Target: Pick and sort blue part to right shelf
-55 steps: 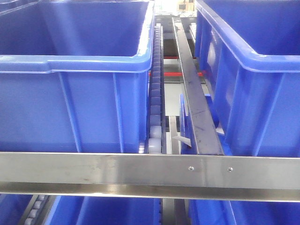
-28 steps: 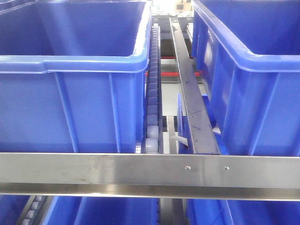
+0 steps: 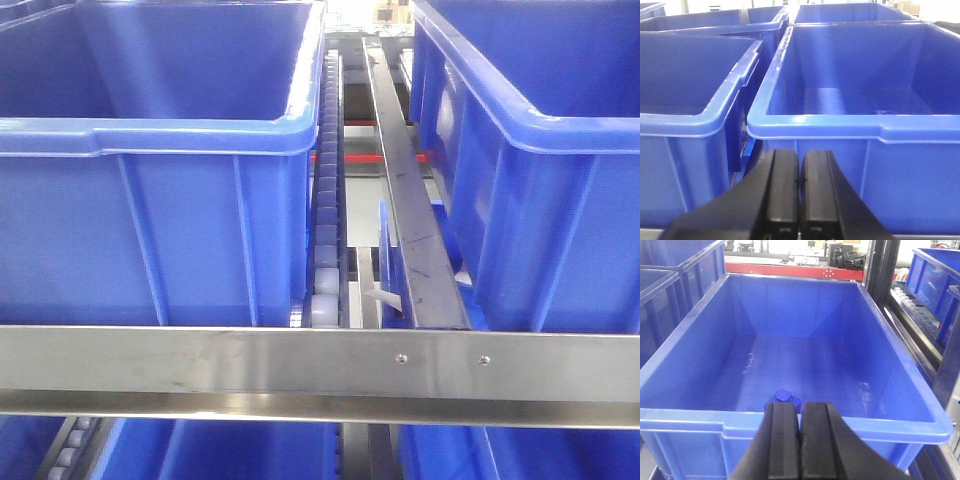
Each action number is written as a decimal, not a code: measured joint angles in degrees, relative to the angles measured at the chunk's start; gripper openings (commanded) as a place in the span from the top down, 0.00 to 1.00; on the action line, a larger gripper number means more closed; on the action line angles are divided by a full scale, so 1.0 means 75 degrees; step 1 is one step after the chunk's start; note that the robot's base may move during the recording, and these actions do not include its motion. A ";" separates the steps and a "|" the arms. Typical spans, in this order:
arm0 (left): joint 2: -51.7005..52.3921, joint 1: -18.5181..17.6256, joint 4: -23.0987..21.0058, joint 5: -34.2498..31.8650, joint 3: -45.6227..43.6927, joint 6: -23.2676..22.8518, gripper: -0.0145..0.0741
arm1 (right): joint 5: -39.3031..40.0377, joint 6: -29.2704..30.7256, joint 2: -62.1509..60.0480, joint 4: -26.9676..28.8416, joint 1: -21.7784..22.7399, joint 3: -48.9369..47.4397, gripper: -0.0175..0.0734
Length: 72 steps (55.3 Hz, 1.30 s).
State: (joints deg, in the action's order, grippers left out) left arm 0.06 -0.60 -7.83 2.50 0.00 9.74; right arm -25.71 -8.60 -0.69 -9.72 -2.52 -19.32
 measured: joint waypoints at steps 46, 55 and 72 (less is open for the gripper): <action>0.0000 0.0000 0.0000 -0.0005 0.0000 0.0000 0.70 | 0.2469 0.0134 0.0000 0.0477 0.0000 0.2792 0.76; 0.0000 0.0000 0.0000 -0.0005 0.0000 0.0000 0.70 | 0.2469 0.0134 0.0000 0.0477 0.0000 0.2792 0.76; 0.0000 0.0000 0.0000 -0.0005 0.0000 0.0000 0.70 | 0.2469 0.0134 0.0000 0.0477 0.0000 0.2792 0.76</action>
State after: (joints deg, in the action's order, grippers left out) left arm 0.06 -0.60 -7.83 2.47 0.00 9.74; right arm -7.19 -7.59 -0.69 -6.14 -2.52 1.62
